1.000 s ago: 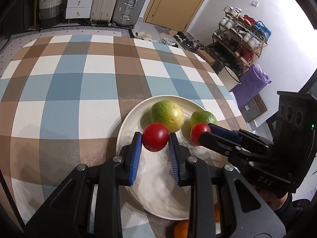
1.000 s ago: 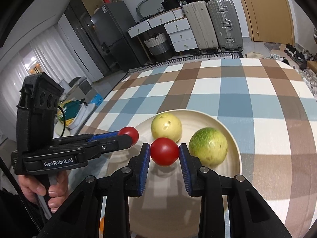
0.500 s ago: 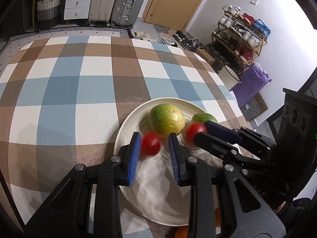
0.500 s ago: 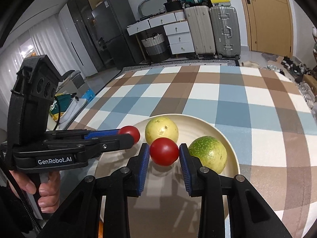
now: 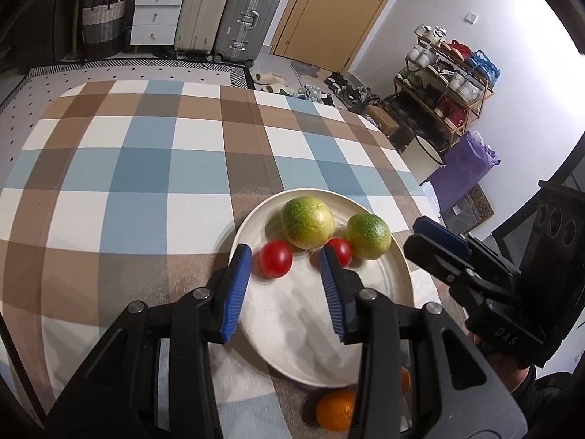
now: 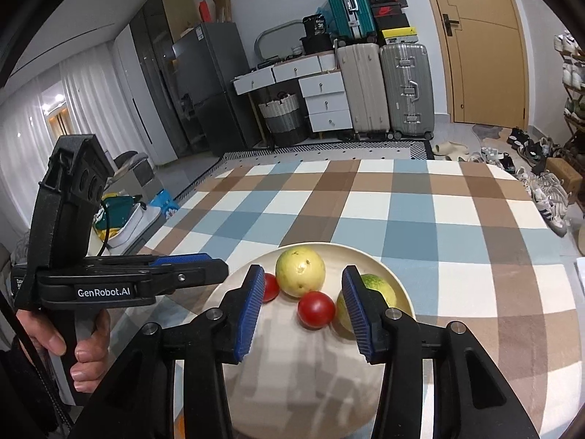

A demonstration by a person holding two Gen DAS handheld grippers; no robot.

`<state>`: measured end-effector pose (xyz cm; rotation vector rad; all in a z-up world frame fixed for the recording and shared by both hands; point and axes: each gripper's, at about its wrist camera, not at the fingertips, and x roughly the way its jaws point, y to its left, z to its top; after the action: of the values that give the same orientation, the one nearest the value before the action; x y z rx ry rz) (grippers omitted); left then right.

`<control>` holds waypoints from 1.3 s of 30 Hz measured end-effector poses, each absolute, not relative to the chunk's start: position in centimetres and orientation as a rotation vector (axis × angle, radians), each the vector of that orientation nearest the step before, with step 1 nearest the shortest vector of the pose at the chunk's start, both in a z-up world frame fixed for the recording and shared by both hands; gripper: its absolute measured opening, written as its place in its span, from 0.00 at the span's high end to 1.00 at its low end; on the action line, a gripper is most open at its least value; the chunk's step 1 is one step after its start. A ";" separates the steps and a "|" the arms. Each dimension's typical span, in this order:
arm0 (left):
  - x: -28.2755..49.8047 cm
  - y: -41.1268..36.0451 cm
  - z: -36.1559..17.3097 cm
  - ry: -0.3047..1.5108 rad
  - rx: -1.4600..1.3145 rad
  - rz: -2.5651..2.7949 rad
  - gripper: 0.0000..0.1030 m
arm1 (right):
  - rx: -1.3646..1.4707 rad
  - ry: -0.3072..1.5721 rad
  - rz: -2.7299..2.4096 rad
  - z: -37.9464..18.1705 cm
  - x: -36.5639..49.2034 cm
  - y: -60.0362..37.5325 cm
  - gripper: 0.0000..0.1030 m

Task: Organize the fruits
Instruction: 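Carry both red tomatoes onto the cream plate and open both grippers, then withdraw both grippers from the plate toward the two oranges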

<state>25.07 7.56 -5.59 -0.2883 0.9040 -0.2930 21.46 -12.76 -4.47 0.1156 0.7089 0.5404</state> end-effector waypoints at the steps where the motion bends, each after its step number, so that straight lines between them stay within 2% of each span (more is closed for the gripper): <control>1: 24.7 7.5 -5.5 0.902 -0.287 -0.293 0.66 | 0.118 0.706 0.539 -4.4 21.3 -12.9 0.56; 11: 20.7 7.3 -4.5 0.878 -0.261 -0.267 0.65 | 0.132 0.690 0.531 -3.5 18.7 -13.8 0.54; 23: 16.8 6.6 -3.6 0.849 -0.246 -0.251 0.46 | 0.140 0.668 0.533 -3.0 15.3 -14.7 0.51; 27: 15.3 6.3 -3.5 0.840 -0.236 -0.251 0.41 | 0.142 0.656 0.530 -2.9 14.2 -15.1 0.43; 33: 13.5 6.2 -3.4 0.830 -0.233 -0.237 0.33 | 0.141 0.650 0.529 -2.9 13.0 -15.2 0.42; 39: 12.0 6.2 -3.3 0.811 -0.232 -0.224 0.21 | 0.145 0.633 0.522 -2.9 11.0 -15.6 0.34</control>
<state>12.01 6.25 -3.28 -0.2316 0.8112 -0.2239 10.97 -15.63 -2.94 0.1454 0.6327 0.5224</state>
